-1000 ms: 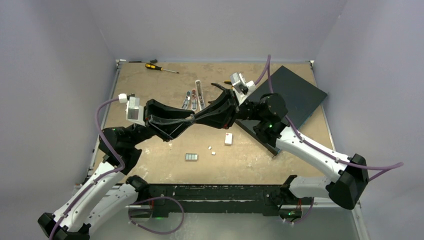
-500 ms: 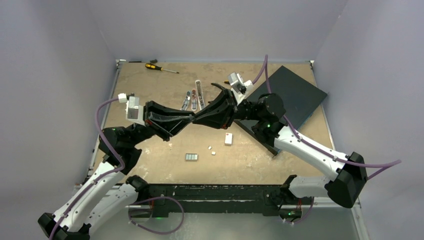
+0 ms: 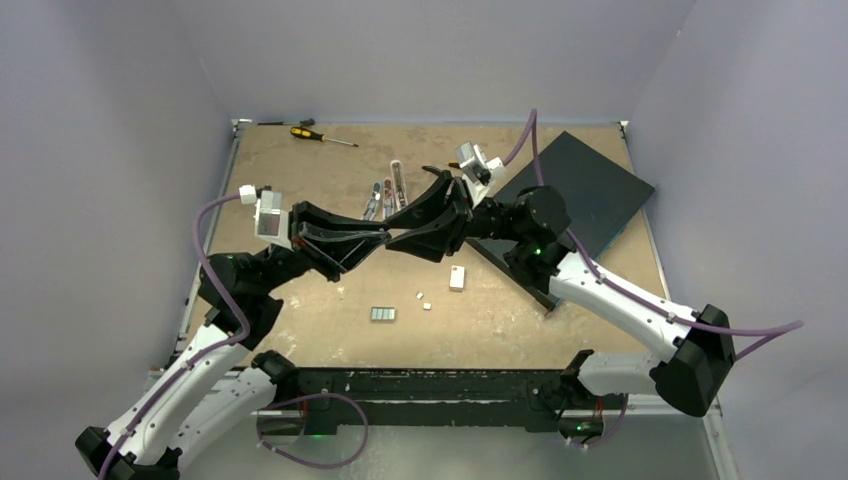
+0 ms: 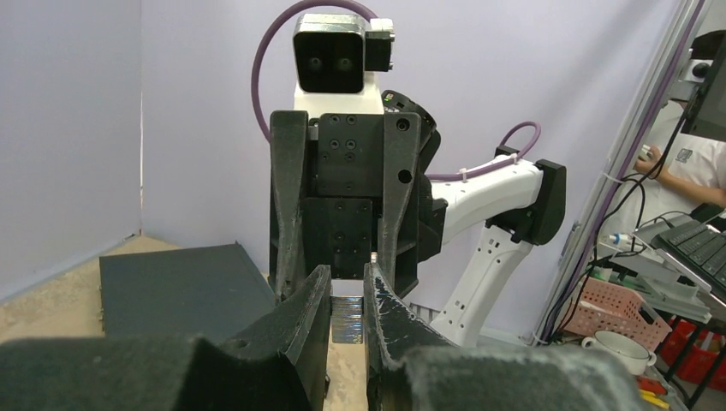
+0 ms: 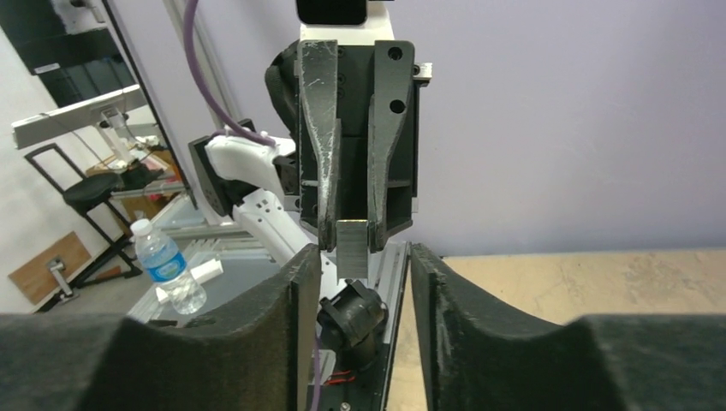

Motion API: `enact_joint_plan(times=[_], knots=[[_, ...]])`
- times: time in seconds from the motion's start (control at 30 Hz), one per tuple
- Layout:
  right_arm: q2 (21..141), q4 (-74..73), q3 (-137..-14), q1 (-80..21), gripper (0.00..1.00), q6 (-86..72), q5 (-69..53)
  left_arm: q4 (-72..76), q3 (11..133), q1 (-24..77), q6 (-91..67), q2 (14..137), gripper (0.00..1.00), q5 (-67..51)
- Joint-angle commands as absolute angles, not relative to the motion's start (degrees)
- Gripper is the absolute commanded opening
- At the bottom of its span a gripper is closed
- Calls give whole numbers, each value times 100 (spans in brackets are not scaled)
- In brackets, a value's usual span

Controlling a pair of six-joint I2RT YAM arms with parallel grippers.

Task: Unload the staples from the stapler
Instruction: Place the staple in the staple box.

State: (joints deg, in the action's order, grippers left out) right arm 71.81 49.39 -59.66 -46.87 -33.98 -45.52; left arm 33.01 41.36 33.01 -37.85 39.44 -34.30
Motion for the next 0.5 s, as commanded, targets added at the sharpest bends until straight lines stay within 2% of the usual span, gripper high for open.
enact_joint_plan(times=[0.0,0.2,0.47], knots=[[6861,4573,-6061,-4694,48,-3121,-4280,3055,4389,3274,-3673,3917,0,-3364],[6298,2917,-6090,-4699,56,-2122,-3496,2331,4578,3278,-3296,3878,0,-3157],[5533,1671,-5655,-4691,60,-1654,-2149,259,4948,3274,-2789,4262,0,-2311]])
